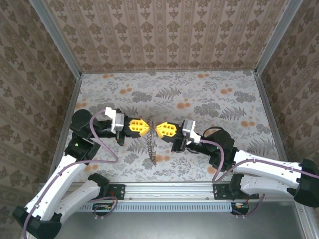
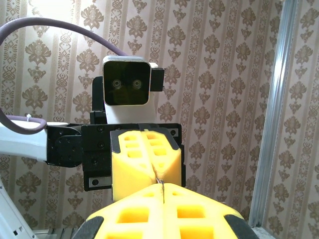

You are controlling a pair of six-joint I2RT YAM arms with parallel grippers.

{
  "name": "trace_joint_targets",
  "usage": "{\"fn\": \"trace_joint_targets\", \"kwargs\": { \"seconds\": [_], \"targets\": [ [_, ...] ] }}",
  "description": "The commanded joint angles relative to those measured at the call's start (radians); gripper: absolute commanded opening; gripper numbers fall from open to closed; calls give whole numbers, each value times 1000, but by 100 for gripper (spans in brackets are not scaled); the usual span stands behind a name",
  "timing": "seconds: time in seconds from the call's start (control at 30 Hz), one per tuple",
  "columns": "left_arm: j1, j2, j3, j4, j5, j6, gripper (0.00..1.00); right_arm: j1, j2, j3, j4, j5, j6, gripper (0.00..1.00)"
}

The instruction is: Put the keys on the keyring

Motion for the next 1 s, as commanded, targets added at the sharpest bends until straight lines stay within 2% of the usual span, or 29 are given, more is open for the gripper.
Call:
{"fn": "trace_joint_targets", "kwargs": {
  "seconds": [0.0,0.97],
  "targets": [
    [-6,-18,5,20,20,20,0,-8,-6,-4,3,3,-12,0],
    [-4,-24,3,27,22,18,0,-9,41,9,-22,37,-38,0]
  ]
}}
